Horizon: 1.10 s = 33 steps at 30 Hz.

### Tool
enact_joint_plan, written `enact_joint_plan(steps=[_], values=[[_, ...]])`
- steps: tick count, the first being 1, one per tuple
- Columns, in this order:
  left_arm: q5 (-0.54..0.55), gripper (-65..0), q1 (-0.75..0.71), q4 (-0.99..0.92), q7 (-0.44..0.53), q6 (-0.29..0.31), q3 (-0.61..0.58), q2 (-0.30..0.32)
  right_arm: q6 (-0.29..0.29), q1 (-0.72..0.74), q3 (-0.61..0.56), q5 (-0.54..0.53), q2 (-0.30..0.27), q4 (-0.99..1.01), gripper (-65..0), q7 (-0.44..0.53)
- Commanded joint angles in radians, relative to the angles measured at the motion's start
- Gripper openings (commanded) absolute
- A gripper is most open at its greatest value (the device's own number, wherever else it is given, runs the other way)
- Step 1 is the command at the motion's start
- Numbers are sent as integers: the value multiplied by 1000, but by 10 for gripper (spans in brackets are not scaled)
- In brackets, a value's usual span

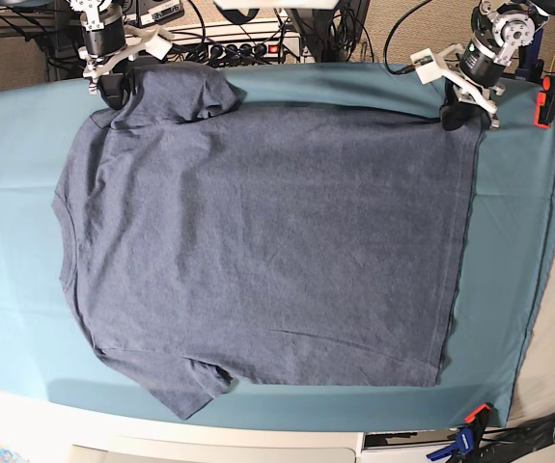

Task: Fold the T-shirt properly
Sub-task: 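Lift the shoulder edge with both grippers and pull it away from the hem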

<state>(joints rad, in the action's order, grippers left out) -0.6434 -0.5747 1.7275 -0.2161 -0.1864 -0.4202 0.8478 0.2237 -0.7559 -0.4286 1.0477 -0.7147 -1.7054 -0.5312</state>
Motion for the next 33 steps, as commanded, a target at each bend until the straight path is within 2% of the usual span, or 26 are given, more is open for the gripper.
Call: enact_joint_plan(steps=[1, 5, 10, 24, 33], values=[[80, -650, -29, -18, -175, 103, -3, 32, -13, -10, -2, -4, -22, -4, -650, -21], [91, -650, -35, 39, -215, 68, -3, 66, -10, -18, -2, 23, -54, -6, -650, -50], [98, -650, -69, 122, -237, 62, -2, 101, -10, -71, 3, 23, -78, -49, -650, -61], [99, -650, -79, 252, -293, 63, -2, 100, -10, -272, 163, 23, -77, -293, -650, -71], [98, -650, -79, 311, -335, 63, -2, 101, -10, -357, 223, 23, -77, -307, -650, -76]])
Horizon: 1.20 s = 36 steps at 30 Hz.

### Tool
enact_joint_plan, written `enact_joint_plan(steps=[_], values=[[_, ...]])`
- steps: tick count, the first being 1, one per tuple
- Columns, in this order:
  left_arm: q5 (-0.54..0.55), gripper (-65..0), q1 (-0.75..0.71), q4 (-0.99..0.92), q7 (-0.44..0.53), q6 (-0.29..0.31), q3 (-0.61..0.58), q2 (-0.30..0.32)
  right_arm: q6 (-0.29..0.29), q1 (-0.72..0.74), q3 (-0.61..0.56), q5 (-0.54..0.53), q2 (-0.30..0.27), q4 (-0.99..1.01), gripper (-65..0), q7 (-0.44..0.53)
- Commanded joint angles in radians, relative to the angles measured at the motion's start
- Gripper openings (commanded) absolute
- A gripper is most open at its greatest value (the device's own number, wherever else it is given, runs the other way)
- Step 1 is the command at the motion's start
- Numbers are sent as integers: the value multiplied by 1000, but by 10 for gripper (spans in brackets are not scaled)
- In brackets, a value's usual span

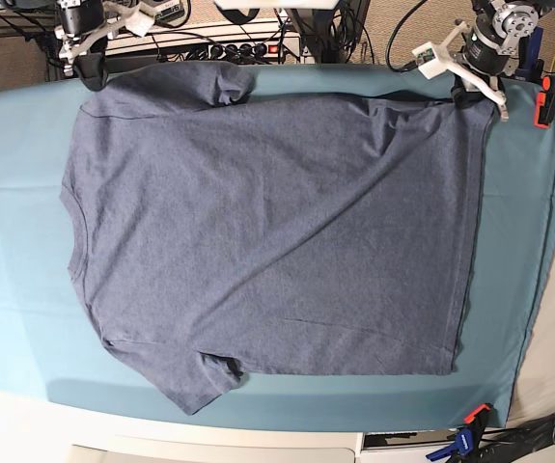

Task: Fold the T-shirt properly
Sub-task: 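Lift the shoulder edge with both grippers and pull it away from the hem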

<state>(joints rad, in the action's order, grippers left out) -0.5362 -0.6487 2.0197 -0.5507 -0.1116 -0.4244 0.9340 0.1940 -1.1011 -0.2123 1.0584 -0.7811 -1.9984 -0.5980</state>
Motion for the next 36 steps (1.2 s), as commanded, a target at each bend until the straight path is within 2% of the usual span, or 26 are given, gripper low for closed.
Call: enact_joint_plan(steps=[1, 17, 36], values=[[-9, -650, -5, 23, -4, -12, 2, 14, 19, -18, 7, 13, -11, -14, -650, -8], [-40, -650, -82, 49, -19, -13, 2, 17, 19, -98, 7, 13, -8, -14, -650, -40], [-45, -650, -98, 52, -64, -14, 2, 22, 19, -208, 7, 13, -1, -14, -650, -66]])
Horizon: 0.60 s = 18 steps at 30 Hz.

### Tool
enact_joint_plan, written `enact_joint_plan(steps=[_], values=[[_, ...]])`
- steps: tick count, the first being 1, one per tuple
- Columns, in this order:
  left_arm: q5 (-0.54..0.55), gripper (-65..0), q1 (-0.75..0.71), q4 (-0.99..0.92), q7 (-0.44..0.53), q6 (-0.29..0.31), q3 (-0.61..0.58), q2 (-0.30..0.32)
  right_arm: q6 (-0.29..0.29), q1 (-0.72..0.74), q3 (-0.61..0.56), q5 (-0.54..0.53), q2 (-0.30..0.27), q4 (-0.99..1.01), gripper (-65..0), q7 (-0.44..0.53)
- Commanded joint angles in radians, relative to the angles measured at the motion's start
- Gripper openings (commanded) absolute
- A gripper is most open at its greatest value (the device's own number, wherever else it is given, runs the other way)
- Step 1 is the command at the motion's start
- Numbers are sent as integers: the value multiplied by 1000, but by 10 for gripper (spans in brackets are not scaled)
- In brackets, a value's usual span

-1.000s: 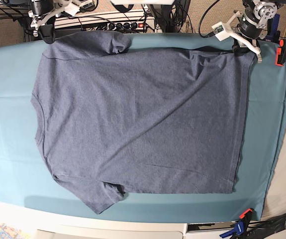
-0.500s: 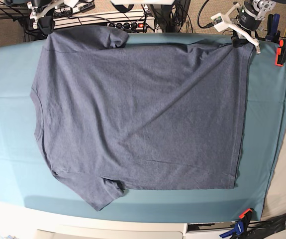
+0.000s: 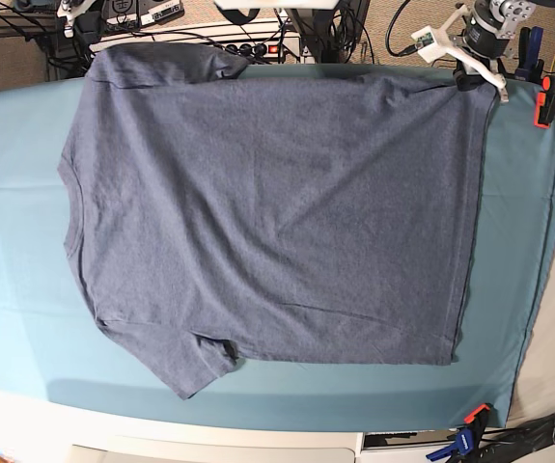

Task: Fold the T-shirt properly
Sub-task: 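Lift the shoulder edge with both grippers and pull it away from the hem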

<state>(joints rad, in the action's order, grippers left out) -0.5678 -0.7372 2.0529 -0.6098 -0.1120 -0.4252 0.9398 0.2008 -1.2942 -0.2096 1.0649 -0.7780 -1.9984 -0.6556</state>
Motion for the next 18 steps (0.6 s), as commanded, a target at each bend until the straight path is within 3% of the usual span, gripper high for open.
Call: enact_joint_plan(steps=[1, 6, 14, 17, 18], values=[[-23, -650, -19, 23, -6, -22, 3, 19, 13, -15, 4, 6, 3, -14, -650, -9], [-61, -650, -70, 74, -23, -53, 3, 48, 13, -15, 4, 7, 32, -14, -650, -3], [-72, -650, -77, 95, -18, -53, 3, 50, 22, -14, 4, 21, 33, -14, -650, 19], [-72, -650, -77, 95, -17, -53, 3, 50, 22, 13, 4, -8, 33, -13, -399, 61], [-72, -650, -77, 95, -16, -53, 3, 50, 22, 25, 4, -22, 33, -13, -362, 71]])
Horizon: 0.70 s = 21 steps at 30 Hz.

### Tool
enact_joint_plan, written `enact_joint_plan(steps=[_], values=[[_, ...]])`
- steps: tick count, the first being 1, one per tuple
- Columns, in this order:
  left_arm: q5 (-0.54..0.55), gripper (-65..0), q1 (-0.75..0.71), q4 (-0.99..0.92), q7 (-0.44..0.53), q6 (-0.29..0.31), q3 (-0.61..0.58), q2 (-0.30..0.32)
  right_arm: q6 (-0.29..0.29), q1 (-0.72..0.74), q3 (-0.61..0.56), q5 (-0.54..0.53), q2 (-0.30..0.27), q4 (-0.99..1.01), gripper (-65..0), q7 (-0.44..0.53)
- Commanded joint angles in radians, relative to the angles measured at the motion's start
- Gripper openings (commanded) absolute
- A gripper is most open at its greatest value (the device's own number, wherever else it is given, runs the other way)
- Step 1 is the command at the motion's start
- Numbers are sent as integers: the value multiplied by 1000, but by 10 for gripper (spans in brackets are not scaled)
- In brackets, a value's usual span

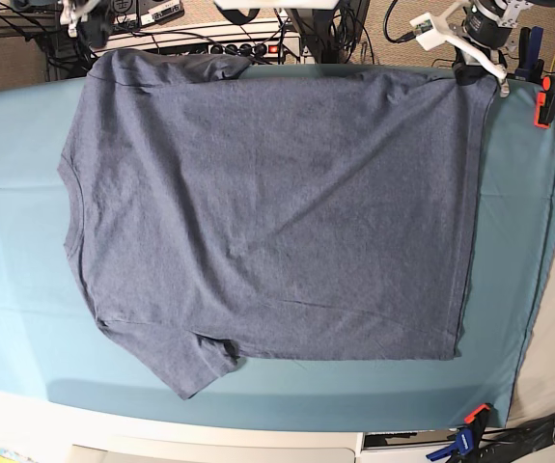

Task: Fold the T-shirt properly
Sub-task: 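Lift the shoulder edge with both grippers and pull it away from the hem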

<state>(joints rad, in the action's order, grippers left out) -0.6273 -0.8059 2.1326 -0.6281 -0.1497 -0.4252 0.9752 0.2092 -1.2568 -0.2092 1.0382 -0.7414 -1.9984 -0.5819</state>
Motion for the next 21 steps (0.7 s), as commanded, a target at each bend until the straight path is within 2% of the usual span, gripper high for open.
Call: enact_joint_plan(steps=[1, 5, 10, 14, 18, 21], values=[[-12, -650, -8, 15, 8, -15, 3, 14, 13, 2, 4, -16, -4, -11, -359, -1], [-12, -650, -8, 15, 8, -15, 3, 14, 13, 71, 3, -113, -4, 30, -359, -19], [-12, -650, -8, 15, 8, -15, 3, 14, 12, 134, -3, -112, -4, 136, -359, -49], [-12, -650, -8, 15, 10, -15, 3, 14, 15, 164, -39, -72, -4, 193, -359, -50], [-12, -650, -8, 15, 16, -15, 3, 14, 88, 203, -109, -20, -4, 219, -360, -60], [-12, -650, -8, 15, 16, -15, 3, 14, 117, 246, -172, 16, -3, 233, -360, -93]])
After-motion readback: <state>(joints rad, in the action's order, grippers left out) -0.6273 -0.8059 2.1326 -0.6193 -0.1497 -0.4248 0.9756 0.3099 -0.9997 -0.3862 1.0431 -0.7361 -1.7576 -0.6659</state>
